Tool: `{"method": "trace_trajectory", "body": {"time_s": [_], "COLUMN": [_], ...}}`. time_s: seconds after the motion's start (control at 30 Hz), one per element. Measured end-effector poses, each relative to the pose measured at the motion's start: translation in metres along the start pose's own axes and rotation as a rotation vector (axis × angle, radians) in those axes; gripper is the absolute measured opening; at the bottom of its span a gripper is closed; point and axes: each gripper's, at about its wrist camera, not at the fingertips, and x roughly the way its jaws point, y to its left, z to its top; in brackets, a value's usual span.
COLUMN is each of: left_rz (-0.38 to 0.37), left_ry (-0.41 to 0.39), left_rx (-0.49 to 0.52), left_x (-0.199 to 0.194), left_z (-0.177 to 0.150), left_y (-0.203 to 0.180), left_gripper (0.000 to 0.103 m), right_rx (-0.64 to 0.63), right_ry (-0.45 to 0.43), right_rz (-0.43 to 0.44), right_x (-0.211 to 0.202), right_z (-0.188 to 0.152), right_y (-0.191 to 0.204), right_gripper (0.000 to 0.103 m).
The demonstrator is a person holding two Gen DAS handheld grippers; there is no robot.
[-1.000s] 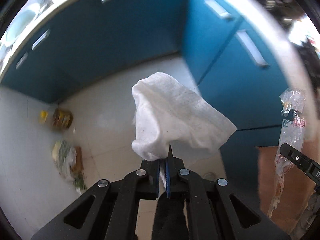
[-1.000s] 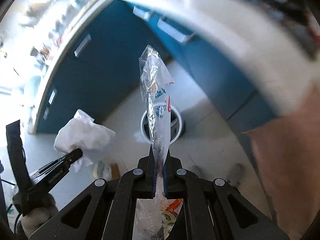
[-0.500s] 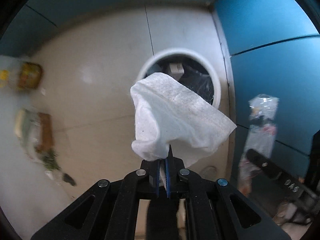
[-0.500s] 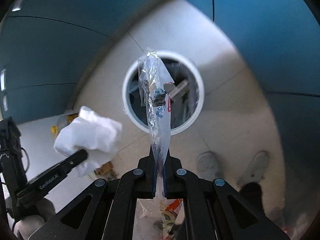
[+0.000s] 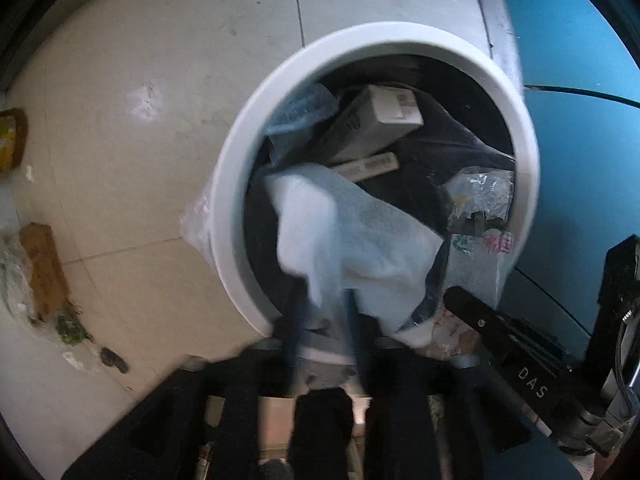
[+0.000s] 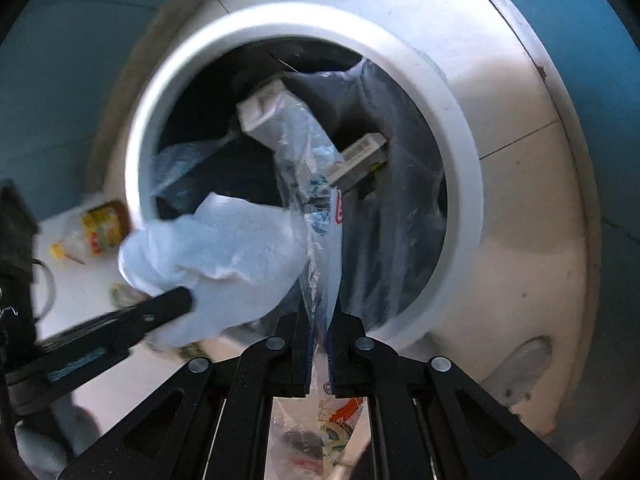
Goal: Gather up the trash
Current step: 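Raise both tools away from the bin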
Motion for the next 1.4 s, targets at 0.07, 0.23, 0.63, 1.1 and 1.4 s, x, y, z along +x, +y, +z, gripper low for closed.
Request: {"method": "trace_trajectory", "body": {"time_s": [0.07, 0.23, 0.63, 1.1, 1.4], "left_rz": [0.032, 0.077, 0.244, 0.171, 0.131], "left_ry": [-0.027, -0.095, -0.408, -0.559, -0.684], "left_rx": [0.003, -0.020, -0.003, 0.024, 0.049], "left_x": [-0.003, -0.023, -0.105, -0.282, -0.392], "left_z": [-0.002, -0.020, -0.095, -0.264, -0.362], "left_y": [0.001, 0.014, 0.007, -0.042, -0.065], "left_gripper": [0.101, 0.101, 0.101, 0.101, 0.101], "right_rx": [-0.008, -0.008, -0.187, -0.272, -0.308], "right_ry": [0.005, -0.021, -0.261, -0.495, -0.619], "right_rz": [-0.018, -0.019, -0.260, -0.303, -0.264], "right_x": [0.009, -0.008, -0.113, -0.331, -0.485], "right_z": [0.010, 0.008, -0.060, -0.225, -0.341], "right_y": [-0.002, -0.009, 0.015, 0.062, 0.082], "right_gripper": [0.041, 0.066, 0.103, 0.103, 0.103]}}
